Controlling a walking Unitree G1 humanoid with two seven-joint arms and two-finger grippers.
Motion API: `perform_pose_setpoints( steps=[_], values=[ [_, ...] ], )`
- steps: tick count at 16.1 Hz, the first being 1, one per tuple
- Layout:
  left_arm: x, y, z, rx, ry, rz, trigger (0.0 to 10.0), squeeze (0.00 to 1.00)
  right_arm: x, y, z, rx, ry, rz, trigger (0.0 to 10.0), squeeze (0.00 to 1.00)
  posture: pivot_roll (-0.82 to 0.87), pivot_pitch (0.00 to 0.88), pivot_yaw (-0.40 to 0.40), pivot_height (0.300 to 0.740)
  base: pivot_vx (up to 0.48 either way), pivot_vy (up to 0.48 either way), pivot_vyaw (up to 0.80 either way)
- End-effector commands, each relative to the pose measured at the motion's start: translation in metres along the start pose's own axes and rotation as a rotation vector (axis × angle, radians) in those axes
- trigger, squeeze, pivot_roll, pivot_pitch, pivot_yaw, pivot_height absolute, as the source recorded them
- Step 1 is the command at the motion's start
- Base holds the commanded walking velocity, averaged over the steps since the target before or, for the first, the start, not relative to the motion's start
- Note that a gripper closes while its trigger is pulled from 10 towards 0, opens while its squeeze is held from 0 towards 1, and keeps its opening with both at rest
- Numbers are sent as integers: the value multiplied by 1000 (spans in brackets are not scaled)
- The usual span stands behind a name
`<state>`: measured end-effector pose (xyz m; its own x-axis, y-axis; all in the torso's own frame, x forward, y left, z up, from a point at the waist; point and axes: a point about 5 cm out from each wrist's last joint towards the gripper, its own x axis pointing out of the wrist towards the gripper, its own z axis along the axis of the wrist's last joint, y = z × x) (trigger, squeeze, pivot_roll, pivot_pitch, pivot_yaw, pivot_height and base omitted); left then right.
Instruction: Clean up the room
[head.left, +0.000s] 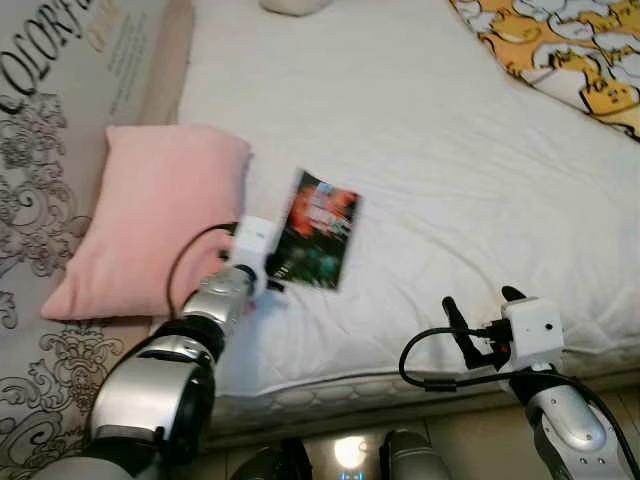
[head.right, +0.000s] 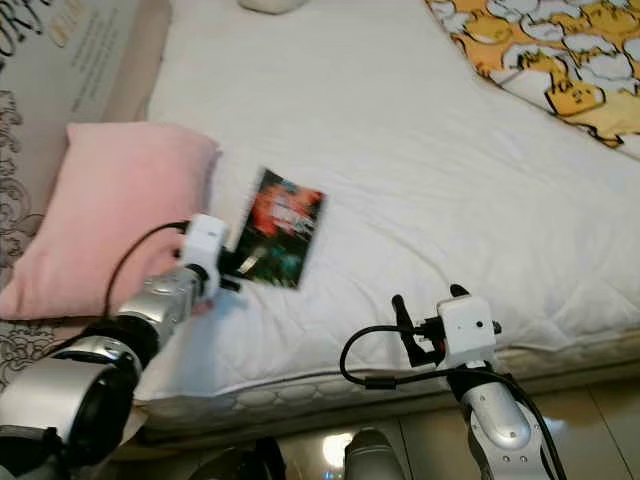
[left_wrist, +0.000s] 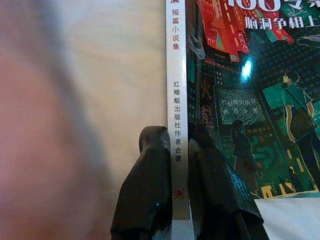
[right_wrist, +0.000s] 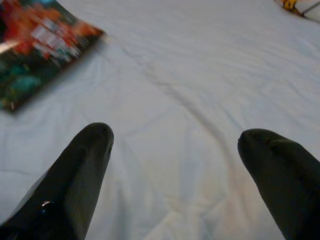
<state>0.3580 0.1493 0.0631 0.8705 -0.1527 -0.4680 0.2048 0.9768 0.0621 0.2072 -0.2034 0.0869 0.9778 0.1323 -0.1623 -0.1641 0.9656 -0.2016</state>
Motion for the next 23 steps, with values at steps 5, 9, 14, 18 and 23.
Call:
perform_pose_setpoints(
  steps=[5, 9, 14, 18, 23],
  values=[
    [-6, 28, -11, -149, 39, 136, 10000, 0, 3, 2, 4, 3, -2, 21, 10000, 0, -345, 178, 117, 740, 0, 0, 0],
    [-7, 27, -19, -62, 86, 99, 10000, 247, 7, 6, 5, 0, 2, 47, 10000, 0, -339, 178, 108, 740, 0, 0, 0],
    [-6, 37, 8, 105, 11, 206, 10000, 1000, 8, 5, 4, 1, 6, 45, 10000, 0, -339, 171, 113, 740, 0, 0, 0],
    [-4, 33, 23, 131, -35, 203, 10000, 1000, 10, 7, 3, 5, 7, 46, 10000, 0, -333, 160, 117, 740, 0, 0, 0],
    [0, 18, 42, 105, -106, 143, 10000, 1000, 13, 9, 0, 16, 11, 49, 10000, 0, -314, 144, 122, 740, 0, 0, 0]
  ],
)
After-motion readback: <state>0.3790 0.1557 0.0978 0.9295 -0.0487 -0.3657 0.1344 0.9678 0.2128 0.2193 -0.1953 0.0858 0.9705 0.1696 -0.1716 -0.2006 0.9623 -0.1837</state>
